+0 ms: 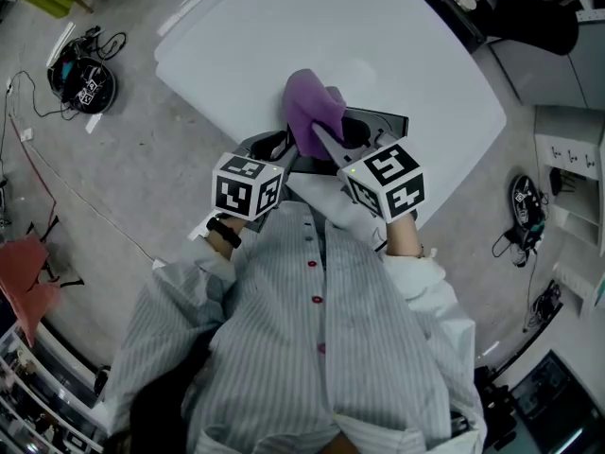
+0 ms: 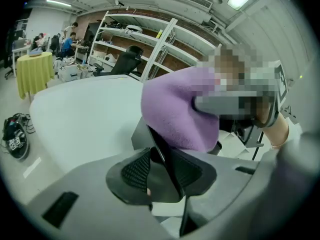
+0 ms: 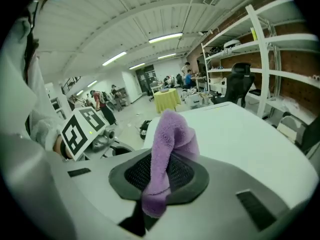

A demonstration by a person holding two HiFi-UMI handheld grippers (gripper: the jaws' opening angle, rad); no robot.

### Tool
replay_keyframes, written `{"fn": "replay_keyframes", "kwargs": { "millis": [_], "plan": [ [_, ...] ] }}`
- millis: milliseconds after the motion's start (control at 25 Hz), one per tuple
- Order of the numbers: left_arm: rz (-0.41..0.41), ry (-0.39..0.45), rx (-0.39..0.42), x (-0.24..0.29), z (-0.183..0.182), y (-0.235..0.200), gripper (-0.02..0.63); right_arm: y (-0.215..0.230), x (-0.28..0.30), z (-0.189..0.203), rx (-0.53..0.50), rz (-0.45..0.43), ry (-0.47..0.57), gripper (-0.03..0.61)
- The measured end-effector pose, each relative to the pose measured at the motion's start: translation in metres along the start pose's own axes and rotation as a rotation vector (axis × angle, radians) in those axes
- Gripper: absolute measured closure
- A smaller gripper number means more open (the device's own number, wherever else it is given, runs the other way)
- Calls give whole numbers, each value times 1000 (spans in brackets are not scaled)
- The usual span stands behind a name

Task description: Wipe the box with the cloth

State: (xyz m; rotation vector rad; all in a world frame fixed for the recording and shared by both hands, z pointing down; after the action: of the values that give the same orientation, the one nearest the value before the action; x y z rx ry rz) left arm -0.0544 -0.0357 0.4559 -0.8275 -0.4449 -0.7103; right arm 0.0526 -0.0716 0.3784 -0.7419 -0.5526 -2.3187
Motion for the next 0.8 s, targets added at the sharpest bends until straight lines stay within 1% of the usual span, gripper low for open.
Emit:
{"fn": "replay_keyframes", "kwargs": {
  "millis": [80,120,320,480,560,720,800],
  "plan": [
    [1,9,-4,0,1,0,508,-8,14,2,36,-47,-19,522],
    [2,13,-5,-1,1,-1,508,-11,21,4,39,-53,-42,520],
    [10,19,-8,-3,2,-4,508,-18,50,22,-3,-29,-172,522],
    [23,21,-12,-3,1,-5,505,-15,56,25,51,-18,-190,522],
    [25,21,-7,-3,1,-6,503,-15,57,26,46,-10,-201,522],
    [36,16,1,-4,3,-8,499,-14,55,31,19,32,-229,522],
    [43,18,-2,-6,4,-10,497,-12,53,36,28,44,-243,522]
  ]
}}
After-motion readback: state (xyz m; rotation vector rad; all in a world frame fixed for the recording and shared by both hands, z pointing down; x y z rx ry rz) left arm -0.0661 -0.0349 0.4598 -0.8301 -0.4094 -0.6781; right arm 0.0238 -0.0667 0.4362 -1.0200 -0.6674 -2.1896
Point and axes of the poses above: the fingertips, and each gripper's own axes: x forward along the fingers, y to its right, z out of its underside, the point moved 6 cm from there along -x, backward along the fingers, and after that the axes turned 4 degrees about z, right-handed, at the moved point
